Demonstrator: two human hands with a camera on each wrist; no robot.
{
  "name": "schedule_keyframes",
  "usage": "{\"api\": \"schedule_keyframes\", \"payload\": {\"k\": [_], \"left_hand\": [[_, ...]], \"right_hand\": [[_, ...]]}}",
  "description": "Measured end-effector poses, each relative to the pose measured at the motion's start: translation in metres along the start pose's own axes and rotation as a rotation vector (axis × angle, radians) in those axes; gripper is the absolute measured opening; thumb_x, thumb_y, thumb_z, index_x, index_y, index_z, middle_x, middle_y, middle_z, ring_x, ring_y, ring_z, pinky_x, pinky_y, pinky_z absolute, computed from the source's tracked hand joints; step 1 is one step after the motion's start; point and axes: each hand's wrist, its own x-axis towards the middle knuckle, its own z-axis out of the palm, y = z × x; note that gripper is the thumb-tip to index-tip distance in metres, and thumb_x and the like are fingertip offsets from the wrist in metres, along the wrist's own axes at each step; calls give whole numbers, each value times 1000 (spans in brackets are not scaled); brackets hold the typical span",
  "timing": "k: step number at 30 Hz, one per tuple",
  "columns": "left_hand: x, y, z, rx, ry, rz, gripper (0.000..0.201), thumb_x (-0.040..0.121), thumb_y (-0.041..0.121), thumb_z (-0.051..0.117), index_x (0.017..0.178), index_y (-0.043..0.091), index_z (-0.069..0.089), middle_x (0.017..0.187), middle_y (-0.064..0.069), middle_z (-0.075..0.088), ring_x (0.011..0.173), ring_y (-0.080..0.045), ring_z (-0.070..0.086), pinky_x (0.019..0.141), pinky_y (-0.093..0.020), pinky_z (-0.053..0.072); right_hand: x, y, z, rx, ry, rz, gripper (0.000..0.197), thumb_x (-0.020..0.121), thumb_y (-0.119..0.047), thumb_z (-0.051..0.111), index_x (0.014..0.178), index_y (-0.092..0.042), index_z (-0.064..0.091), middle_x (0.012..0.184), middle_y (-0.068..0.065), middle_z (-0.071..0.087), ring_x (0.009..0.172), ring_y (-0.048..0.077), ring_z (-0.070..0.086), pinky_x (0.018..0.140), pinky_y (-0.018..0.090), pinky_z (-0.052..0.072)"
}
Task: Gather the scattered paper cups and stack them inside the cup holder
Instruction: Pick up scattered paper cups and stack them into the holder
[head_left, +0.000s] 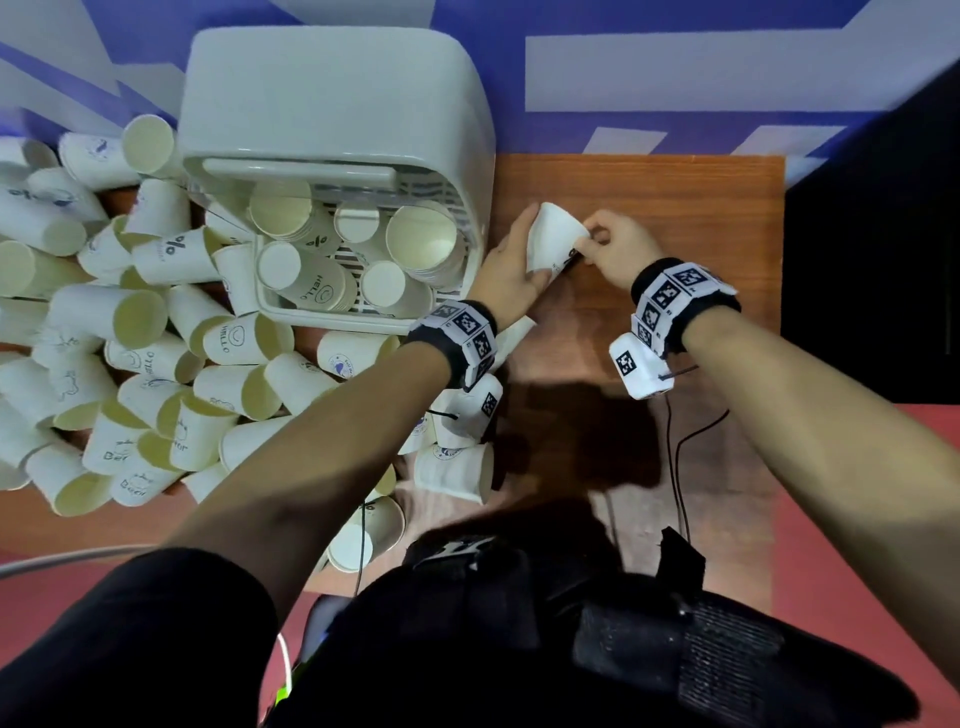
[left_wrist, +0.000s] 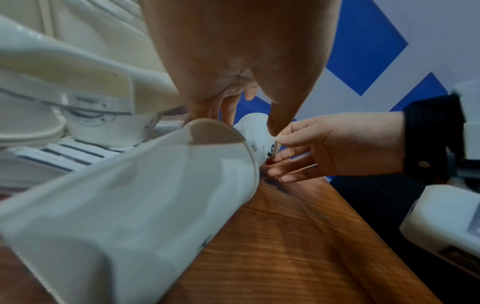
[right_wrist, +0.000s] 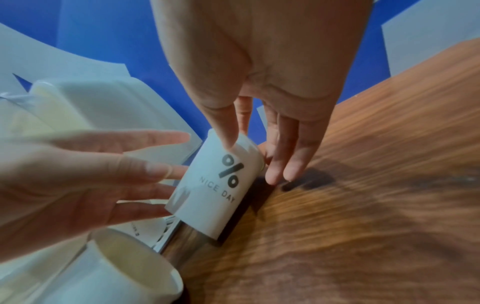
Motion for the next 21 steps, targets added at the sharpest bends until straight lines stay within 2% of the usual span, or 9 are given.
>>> {"api": "schedule_keyframes", "payload": {"k": [2, 4, 7, 12, 15, 17, 19, 21], "left_hand": [[-4, 0, 1, -8, -25, -12, 78, 88, 13, 60, 151, 17, 15, 150, -15, 35, 135, -31, 39, 111, -38, 33], [-8, 2, 0, -13, -28, -16, 77, 89, 16, 60, 151, 17, 15, 150, -14, 36, 134, -30, 40, 111, -40, 33], [-14, 10, -1, -13, -3, 19, 71, 92, 18, 59, 150, 13, 18, 147, -14, 40, 134, -29, 40, 110, -36, 34], [-25, 26, -6, -10, 30, 72, 72, 91, 23, 57, 150, 11, 18, 151, -11, 35, 136, -27, 38, 111, -43, 34], [-34, 34, -11, -34, 32, 103, 74, 89, 25, 57, 150, 9, 19, 151, -11, 36, 135, -27, 40, 110, -46, 35], [-41, 36, -17, -53, 56, 112, 73, 86, 28, 56, 149, 10, 23, 148, -12, 39, 133, -27, 42, 109, -47, 37], [-50, 37, -23, -72, 89, 123, 71, 85, 28, 56, 147, 10, 26, 146, -12, 42, 131, -26, 44, 107, -47, 39], [-58, 36, -29, -113, 108, 142, 68, 88, 22, 58, 147, 11, 27, 142, -12, 44, 123, -24, 50, 104, -44, 43]], "right_hand": [[-5, 0, -3, 25, -12, -10, 9, 89, -16, 58, 97, -14, 60, 91, 10, 62, 93, 34, 63, 86, 42, 49], [-12, -2, -7, 49, -4, -22, 6, 88, -15, 59, 88, -20, 59, 89, 11, 62, 91, 33, 63, 85, 43, 50], [-25, -7, -13, 94, 30, -22, 21, 88, -16, 59, 76, -32, 55, 91, 13, 64, 91, 33, 65, 83, 45, 51], [-49, -17, -22, 173, 110, -66, 7, 90, -13, 58, 92, -20, 58, 98, 5, 61, 95, 31, 64, 87, 47, 53], [-64, -26, -25, 184, 138, -89, 8, 91, -14, 57, 95, -21, 57, 110, 8, 58, 93, 30, 65, 77, 41, 58], [-75, -35, -25, 172, 151, -123, 13, 90, -16, 57, 87, -28, 57, 117, 11, 53, 94, 26, 64, 70, 34, 60], [-88, -45, -25, 180, 164, -157, 22, 89, -17, 57, 80, -37, 54, 118, 12, 51, 95, 24, 63, 65, 30, 59], [-101, -56, -23, 203, 178, -172, 20, 89, -17, 57, 81, -35, 54, 117, 10, 52, 96, 24, 62, 64, 30, 59]]}}
